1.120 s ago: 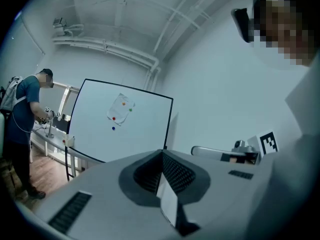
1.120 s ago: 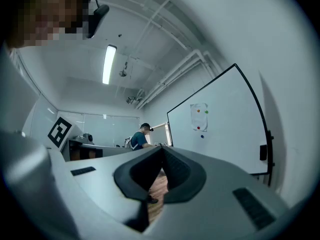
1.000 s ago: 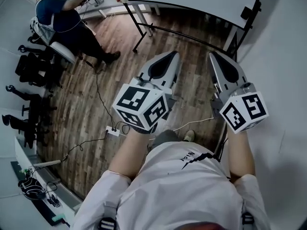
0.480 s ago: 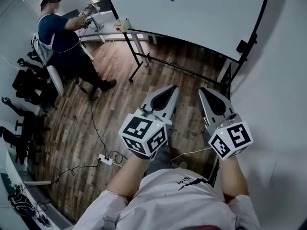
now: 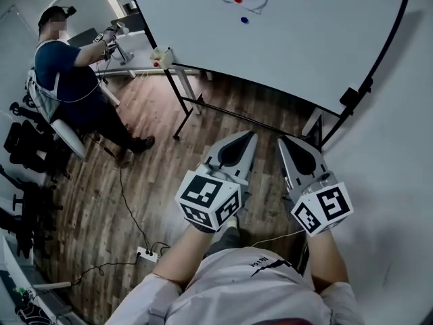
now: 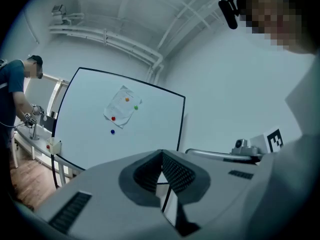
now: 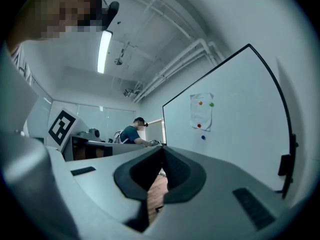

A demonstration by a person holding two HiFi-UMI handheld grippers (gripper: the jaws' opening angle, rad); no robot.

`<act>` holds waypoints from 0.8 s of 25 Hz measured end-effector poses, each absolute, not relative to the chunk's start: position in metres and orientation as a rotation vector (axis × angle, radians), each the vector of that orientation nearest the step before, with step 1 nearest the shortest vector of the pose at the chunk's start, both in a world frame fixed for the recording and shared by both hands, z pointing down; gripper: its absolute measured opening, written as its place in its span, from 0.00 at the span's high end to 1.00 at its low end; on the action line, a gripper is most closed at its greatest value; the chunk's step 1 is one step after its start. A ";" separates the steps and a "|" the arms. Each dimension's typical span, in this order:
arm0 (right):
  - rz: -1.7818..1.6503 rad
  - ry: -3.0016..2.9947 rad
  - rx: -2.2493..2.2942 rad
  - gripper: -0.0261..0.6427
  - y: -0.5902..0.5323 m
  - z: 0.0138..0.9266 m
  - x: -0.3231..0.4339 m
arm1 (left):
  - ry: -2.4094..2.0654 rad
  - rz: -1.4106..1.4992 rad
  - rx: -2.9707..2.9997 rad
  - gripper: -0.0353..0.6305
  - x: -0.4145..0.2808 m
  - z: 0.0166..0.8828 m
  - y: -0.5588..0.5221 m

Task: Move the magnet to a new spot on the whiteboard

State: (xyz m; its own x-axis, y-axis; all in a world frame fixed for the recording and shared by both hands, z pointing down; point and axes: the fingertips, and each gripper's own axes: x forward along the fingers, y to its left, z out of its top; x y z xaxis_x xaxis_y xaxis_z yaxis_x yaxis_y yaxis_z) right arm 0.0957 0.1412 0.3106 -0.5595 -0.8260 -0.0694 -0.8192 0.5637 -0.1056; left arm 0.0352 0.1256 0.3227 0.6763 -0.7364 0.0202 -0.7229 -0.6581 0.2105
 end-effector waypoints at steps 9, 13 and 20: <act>-0.061 2.620 -1.541 0.94 0.022 0.308 0.055 | -1.066 -0.081 2.756 0.93 0.002 0.322 0.002; -0.029 2.619 -1.576 0.94 -0.007 0.308 0.046 | -1.040 -0.098 2.756 0.93 -0.006 0.323 -0.028; 0.056 2.603 -1.613 0.94 -0.053 0.293 0.043 | -1.023 -0.111 2.757 0.93 -0.013 0.317 -0.070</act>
State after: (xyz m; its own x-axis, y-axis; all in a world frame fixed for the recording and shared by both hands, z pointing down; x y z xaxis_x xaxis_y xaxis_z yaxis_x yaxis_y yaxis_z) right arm 0.0427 -0.0532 0.2929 -0.4431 -0.8923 -0.0860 -0.8952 0.4455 -0.0104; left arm -0.0129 -0.0696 0.3175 0.7576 -0.6527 -0.0014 -0.6377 -0.7407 0.2112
